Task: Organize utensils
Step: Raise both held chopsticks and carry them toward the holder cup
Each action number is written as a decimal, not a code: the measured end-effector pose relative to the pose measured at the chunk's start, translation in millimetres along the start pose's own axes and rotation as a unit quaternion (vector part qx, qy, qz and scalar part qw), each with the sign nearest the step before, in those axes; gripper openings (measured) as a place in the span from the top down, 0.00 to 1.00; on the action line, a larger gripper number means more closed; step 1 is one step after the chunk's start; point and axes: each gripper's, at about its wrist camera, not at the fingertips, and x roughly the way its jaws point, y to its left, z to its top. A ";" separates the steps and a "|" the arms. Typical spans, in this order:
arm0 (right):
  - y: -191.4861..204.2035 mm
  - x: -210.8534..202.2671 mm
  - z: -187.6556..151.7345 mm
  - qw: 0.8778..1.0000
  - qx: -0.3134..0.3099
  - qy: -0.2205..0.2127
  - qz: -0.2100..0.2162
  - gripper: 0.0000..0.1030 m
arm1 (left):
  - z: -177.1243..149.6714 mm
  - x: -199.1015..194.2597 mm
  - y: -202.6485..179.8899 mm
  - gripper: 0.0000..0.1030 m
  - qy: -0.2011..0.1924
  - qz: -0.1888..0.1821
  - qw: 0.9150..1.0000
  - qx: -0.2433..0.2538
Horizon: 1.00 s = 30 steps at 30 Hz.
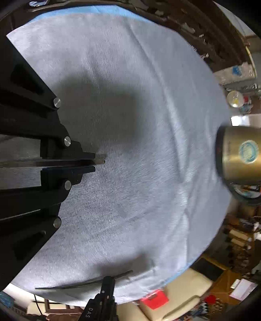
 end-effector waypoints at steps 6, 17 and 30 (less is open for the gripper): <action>-3.6 -41.6 -10.5 0.997 0.025 -0.065 0.025 0.94 | -13.3 -58.3 11.1 0.95 -0.069 -0.001 0.997 -0.018; 14.2 -123.2 -45.2 0.982 0.041 -0.183 0.018 0.94 | -49.7 -137.4 15.9 0.95 -0.190 0.010 0.981 -0.046; 22.5 -182.7 -119.5 0.955 0.072 -0.284 0.047 0.94 | -122.3 -210.0 5.6 0.95 -0.285 0.017 0.957 -0.052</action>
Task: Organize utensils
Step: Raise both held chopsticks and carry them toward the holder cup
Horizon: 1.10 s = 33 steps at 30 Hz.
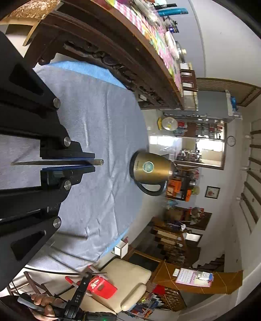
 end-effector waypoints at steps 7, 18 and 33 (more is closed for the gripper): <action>8.2 -34.6 -9.7 0.999 0.009 -0.035 0.021 0.94 | -6.0 -39.7 -10.5 0.95 -0.031 -0.020 0.999 -0.010; 26.8 -80.7 -15.9 0.989 0.029 -0.121 0.080 0.94 | 5.3 -93.4 -33.9 0.95 -0.087 -0.037 0.995 0.012; 81.5 -106.2 -11.1 0.969 0.008 -0.224 0.107 0.94 | 15.9 -139.9 -53.9 0.95 -0.125 -0.081 0.989 0.018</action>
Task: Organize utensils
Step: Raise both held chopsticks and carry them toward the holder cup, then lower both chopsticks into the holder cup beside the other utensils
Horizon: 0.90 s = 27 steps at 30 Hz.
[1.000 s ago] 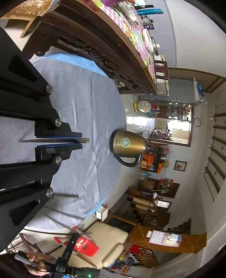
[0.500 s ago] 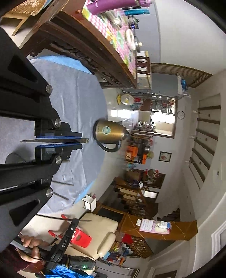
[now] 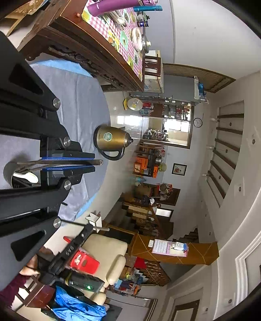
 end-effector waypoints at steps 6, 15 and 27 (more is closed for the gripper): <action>11.3 11.8 -6.4 1.000 -0.006 -0.007 -0.004 0.94 | -1.0 6.1 -9.7 0.95 0.006 -0.013 1.000 0.002; 18.2 23.9 -16.9 1.000 -0.016 0.001 0.001 0.94 | -4.4 18.6 -28.5 0.95 0.020 -0.024 0.999 0.009; 12.8 21.4 -21.1 1.000 -0.008 0.001 0.001 0.94 | -14.2 31.6 -41.8 0.95 0.046 -0.019 0.999 0.012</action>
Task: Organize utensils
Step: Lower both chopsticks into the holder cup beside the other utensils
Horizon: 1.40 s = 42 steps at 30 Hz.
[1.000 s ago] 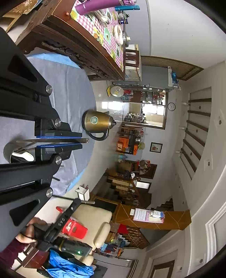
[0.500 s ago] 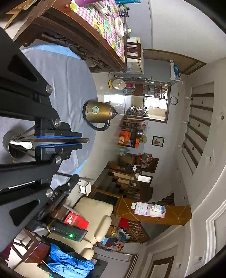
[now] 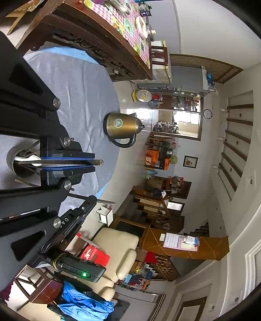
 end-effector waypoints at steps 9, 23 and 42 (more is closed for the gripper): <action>-10.9 -1.3 -7.4 1.000 0.017 0.000 -0.001 0.94 | -3.4 12.1 -2.6 0.95 0.017 0.000 1.000 -0.003; -32.5 -6.4 -9.6 0.998 0.054 -0.020 -0.013 0.94 | -13.6 32.4 3.2 0.95 0.045 -0.014 0.998 -0.033; -4.4 -6.8 -23.9 0.998 -0.008 -0.049 -0.028 0.94 | -19.7 36.0 19.7 0.95 0.051 0.005 0.998 -0.045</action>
